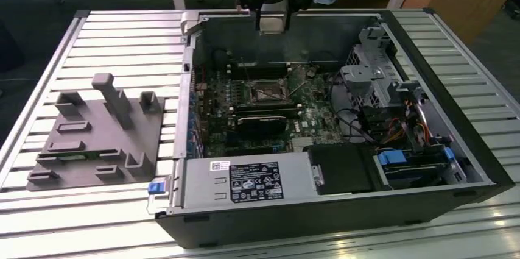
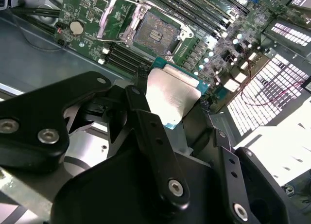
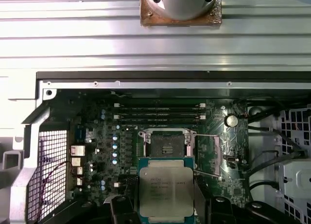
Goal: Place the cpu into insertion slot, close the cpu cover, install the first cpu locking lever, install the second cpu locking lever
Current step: 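Place the cpu into insertion slot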
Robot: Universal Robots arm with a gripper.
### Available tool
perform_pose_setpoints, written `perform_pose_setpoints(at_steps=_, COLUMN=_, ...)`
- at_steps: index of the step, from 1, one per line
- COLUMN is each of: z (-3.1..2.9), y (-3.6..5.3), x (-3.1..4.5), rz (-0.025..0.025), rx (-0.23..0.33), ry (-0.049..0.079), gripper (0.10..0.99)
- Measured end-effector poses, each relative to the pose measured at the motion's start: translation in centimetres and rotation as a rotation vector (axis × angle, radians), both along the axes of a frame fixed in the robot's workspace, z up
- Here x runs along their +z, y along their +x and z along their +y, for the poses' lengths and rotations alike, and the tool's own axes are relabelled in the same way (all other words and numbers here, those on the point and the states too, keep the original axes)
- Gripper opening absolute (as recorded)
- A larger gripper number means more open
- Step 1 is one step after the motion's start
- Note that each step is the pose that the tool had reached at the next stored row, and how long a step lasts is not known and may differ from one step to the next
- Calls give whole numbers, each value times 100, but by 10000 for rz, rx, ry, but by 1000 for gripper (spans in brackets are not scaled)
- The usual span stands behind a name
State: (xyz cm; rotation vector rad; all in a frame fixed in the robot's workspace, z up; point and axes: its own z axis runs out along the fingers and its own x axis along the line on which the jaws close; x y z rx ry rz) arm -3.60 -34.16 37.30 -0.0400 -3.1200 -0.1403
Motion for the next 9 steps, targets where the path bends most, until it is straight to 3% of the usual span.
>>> perform_pose_setpoints(at_steps=9, z=0, y=-1, x=-41, rz=0, rx=1, ry=0, gripper=537)
